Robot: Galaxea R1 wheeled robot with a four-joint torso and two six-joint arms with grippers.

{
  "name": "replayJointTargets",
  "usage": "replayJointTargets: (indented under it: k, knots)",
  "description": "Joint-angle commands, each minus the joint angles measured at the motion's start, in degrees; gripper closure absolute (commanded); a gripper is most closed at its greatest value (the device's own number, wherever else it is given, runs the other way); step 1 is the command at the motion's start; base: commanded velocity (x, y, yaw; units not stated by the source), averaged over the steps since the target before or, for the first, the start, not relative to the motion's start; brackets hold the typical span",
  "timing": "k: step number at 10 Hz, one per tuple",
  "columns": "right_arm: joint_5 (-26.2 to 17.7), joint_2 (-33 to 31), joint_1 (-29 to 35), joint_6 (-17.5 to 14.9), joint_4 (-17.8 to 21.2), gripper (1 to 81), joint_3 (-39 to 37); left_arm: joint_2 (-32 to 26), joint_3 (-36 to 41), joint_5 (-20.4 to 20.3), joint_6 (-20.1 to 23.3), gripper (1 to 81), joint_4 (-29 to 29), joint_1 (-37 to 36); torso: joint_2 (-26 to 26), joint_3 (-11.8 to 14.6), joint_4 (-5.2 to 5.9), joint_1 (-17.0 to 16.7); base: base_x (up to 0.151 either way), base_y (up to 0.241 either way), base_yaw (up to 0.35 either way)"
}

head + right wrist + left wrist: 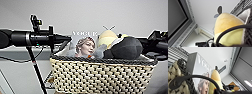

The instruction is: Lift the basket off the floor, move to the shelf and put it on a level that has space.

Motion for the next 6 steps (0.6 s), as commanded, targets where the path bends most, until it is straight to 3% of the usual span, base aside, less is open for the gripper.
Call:
replayJointTargets:
  k: [1, 6]
  knots:
    - [-4.3, 3.4, 10.7, -0.2, 1.6, 81.1, -4.2, 3.4, -4.7, -2.6, 0.5, 81.1, -3.5, -10.8, 0.0, 0.0, 0.0, 0.0, 0.0, 0.0, 0.0]
    - [-6.7, 5.5, 15.2, 0.1, 4.4, 81.1, -9.2, 5.7, -8.6, -1.0, 0.5, 81.1, -5.7, -14.4, 0.0, 0.0, 0.0, 0.0, 0.0, 0.0, 0.0]
